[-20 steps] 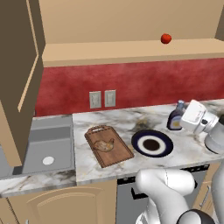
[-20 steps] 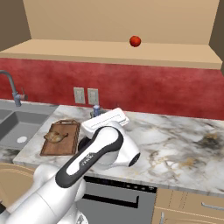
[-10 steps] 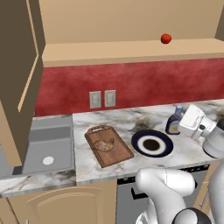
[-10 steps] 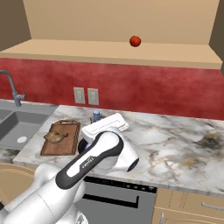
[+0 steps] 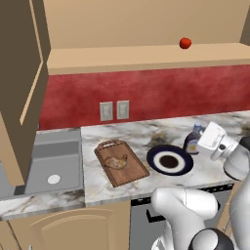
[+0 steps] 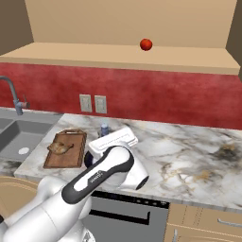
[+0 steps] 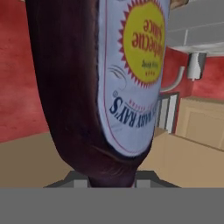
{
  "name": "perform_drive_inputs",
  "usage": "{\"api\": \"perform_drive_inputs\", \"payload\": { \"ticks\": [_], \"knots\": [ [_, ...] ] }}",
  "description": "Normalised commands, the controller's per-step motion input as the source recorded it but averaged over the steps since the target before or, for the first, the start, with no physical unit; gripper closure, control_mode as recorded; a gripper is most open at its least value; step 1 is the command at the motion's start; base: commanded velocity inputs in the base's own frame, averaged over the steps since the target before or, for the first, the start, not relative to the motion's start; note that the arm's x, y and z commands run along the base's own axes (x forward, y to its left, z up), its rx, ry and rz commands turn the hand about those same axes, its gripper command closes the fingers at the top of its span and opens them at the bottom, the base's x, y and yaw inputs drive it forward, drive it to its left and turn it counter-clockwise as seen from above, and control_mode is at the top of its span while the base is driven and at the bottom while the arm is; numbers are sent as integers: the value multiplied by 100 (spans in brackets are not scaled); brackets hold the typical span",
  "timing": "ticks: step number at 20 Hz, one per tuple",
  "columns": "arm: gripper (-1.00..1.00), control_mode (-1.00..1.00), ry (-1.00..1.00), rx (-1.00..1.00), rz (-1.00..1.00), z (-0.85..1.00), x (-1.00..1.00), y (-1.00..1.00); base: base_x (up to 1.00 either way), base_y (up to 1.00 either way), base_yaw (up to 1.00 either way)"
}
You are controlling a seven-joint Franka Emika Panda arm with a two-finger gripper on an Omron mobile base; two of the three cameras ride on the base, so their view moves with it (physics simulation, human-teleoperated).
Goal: Pick the chicken drumstick from the plate and place it on the cutting board. Then pick the condiment bottle from the cabinet and place it next to the cutting board.
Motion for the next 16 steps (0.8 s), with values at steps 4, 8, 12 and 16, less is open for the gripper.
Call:
{"api": "perform_drive_inputs", "payload": {
  "ticks": [4, 8, 12, 16],
  "knots": [
    [100, -100, 0, 0, 0, -23, 14, -5, 0, 0, 0],
    [100, -100, 0, 0, 0, -25, 18, -9, 0, 0, 0],
    [100, -100, 0, 0, 0, -24, 18, -17, 0, 0, 0],
    [100, -100, 2, 0, 0, -18, 14, -26, 0, 0, 0]
  ]
}}
